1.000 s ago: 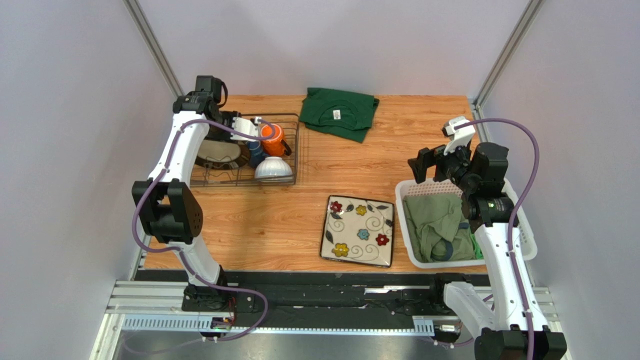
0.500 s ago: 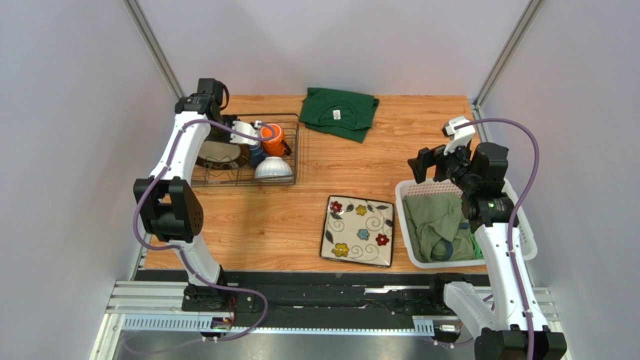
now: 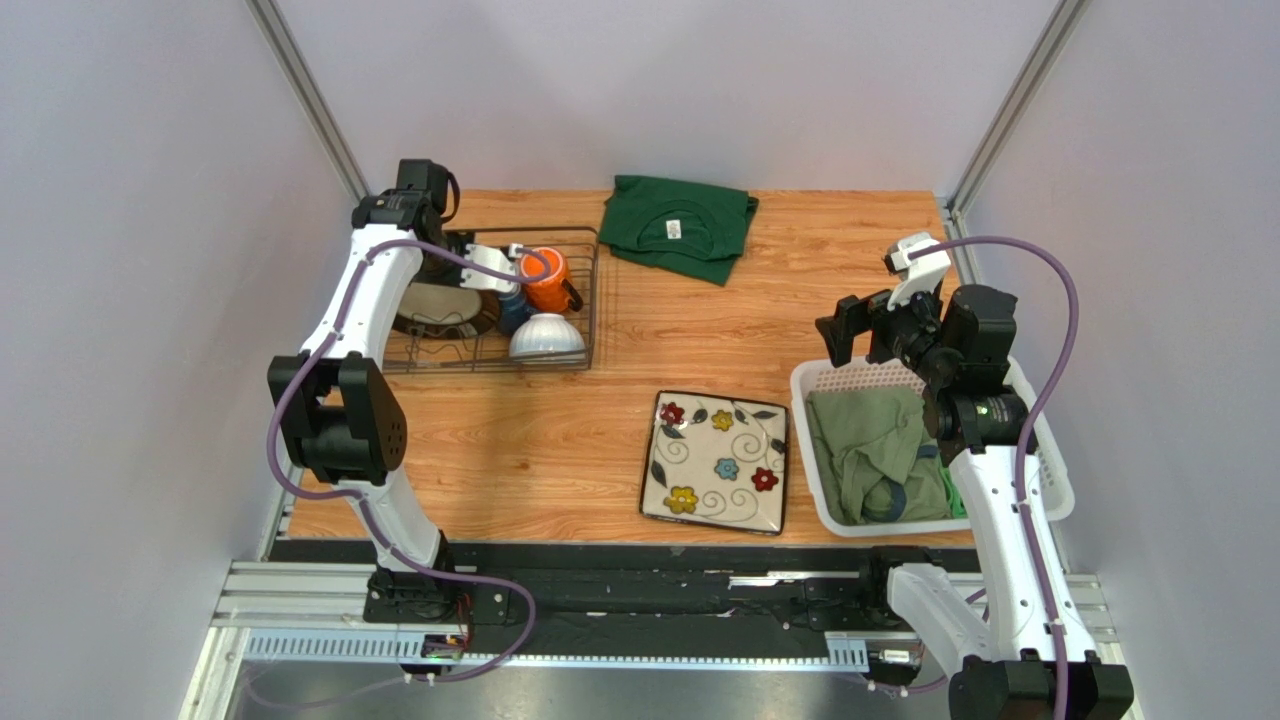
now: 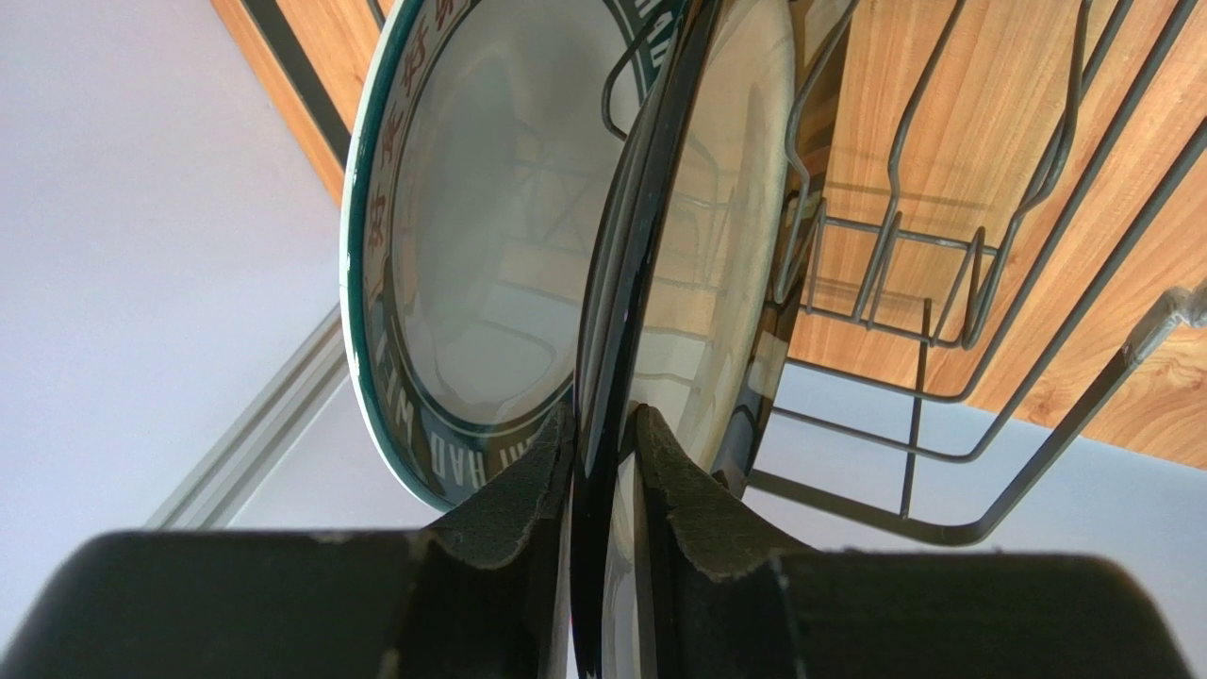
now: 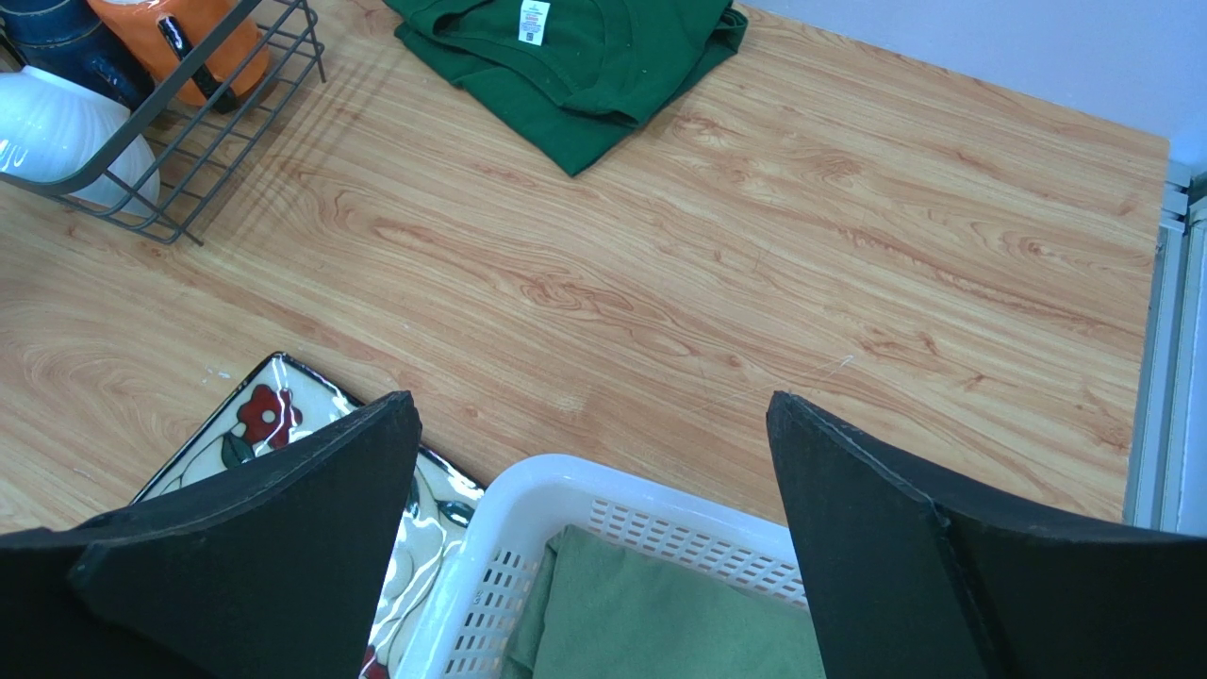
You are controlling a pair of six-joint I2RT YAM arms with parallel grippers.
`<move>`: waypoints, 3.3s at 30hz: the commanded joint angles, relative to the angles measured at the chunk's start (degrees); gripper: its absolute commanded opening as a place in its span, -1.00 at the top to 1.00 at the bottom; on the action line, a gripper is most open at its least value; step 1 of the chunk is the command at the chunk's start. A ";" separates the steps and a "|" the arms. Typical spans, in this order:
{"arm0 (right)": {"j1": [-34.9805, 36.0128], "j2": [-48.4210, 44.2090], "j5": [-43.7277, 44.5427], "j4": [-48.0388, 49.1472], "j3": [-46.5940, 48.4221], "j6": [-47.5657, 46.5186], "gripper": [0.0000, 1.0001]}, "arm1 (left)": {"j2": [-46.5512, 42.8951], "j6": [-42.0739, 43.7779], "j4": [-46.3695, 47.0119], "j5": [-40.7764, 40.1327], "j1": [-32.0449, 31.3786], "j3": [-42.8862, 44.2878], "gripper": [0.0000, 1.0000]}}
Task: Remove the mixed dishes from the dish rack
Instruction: Pick up the plate from the dish rack, then place the plate at the center of the board.
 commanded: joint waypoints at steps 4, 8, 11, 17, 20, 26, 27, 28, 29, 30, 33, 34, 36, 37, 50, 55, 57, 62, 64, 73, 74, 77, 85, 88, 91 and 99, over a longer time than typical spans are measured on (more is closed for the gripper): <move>0.18 -0.49 -0.62 0.71 1.14 0.02 -0.99 | -0.70 0.63 -2.17 -0.58 0.46 2.00 0.94; 0.18 -0.58 -0.71 0.80 1.14 -0.06 -0.99 | -1.05 0.02 -3.40 -0.41 0.46 4.45 1.00; 0.18 -0.58 -0.71 0.71 1.32 -0.06 -0.99 | -1.75 -0.25 -3.93 -0.32 0.46 5.42 1.00; 0.18 -0.75 -0.88 0.71 1.23 0.02 -0.99 | -3.16 0.11 -4.45 -0.32 0.46 6.83 1.00; 0.18 -0.75 -0.88 0.63 1.32 0.02 -0.99 | -3.60 0.19 -4.72 -0.67 0.46 7.80 1.00; 0.18 -0.84 -1.06 0.63 1.32 0.20 -0.99 | -4.48 -0.07 -5.15 -1.20 0.46 9.56 1.00; 0.18 -0.84 -1.15 0.63 1.32 0.11 -0.99 | -4.57 0.10 -5.33 -1.28 0.46 9.73 1.00; 0.18 -0.84 -1.15 0.63 1.32 0.11 -0.99 | -4.83 0.19 -5.42 -1.37 0.46 10.00 1.00; 0.18 -0.93 -1.15 0.63 1.32 0.11 -0.99 | -5.27 0.28 -5.51 -1.37 0.46 10.00 1.00; 0.18 -0.93 -1.15 0.63 1.23 0.11 -0.99 | -5.62 0.37 -5.51 -1.20 0.46 10.17 1.00; 0.18 -1.02 -1.15 0.63 1.32 0.20 -0.99 | -6.76 0.37 -6.04 -0.93 0.46 10.44 1.00; 0.18 -1.02 -1.15 0.54 1.32 0.29 -0.99 | -7.03 0.28 -6.12 -0.85 0.46 10.61 1.00; 0.18 -0.93 -1.23 0.63 1.32 0.20 -0.99 | -7.90 -0.07 -6.47 -0.50 0.46 10.96 1.00; 0.18 -0.84 -1.32 0.54 1.32 0.20 -0.99 | -8.25 -0.24 -6.65 -0.15 0.46 11.31 1.00; 0.18 -0.84 -1.41 0.63 1.32 0.29 -0.99 | -15.37 -0.42 -6.48 1.53 0.46 9.91 1.00; 0.18 -0.84 -1.67 0.63 1.32 0.37 -0.99 | -19.50 -1.56 -5.69 2.84 0.46 9.73 1.00; 0.18 -0.84 -1.59 0.71 1.23 0.46 -0.99 | -20.82 -3.40 -5.77 5.38 0.46 10.08 1.00; 0.18 -0.84 -1.50 0.71 1.23 0.46 -0.99 | -25.57 -10.60 -8.49 14.77 0.46 11.67 1.00; 0.18 -0.84 -1.50 0.63 1.14 0.46 -0.99 | -27.32 -14.81 -9.37 17.77 0.38 12.20 1.00; 0.18 -0.23 -1.15 0.72 1.14 0.20 -0.99 | -34.70 -44.82 -7.19 41.40 0.38 9.13 1.00; 0.18 -0.23 -1.06 0.63 1.14 0.20 -0.99 | -35.06 -47.94 -6.48 43.17 0.38 8.68 1.00; 0.18 -0.14 -0.88 0.80 1.05 0.11 -0.99 | -36.73 -61.30 -2.71 49.94 0.38 5.96 1.00; 0.18 0.13 -0.36 0.98 0.70 -0.15 -0.99 | -39.46 -100.23 21.44 64.96 0.38 -9.76 1.00; 0.18 0.21 -0.36 1.15 0.70 -0.24 -0.99 | -39.28 -111.14 32.17 66.48 -0.06 -16.53 1.00; 0.18 0.30 -0.09 1.15 0.70 -0.50 -0.99 | -38.76 -119.32 41.75 66.92 -1.11 -22.51 1.00; 0.01 0.21 0.79 1.33 0.44 -1.21 -0.99 | -34.19 -129.17 54.24 62.71 -11.03 -32.10 1.00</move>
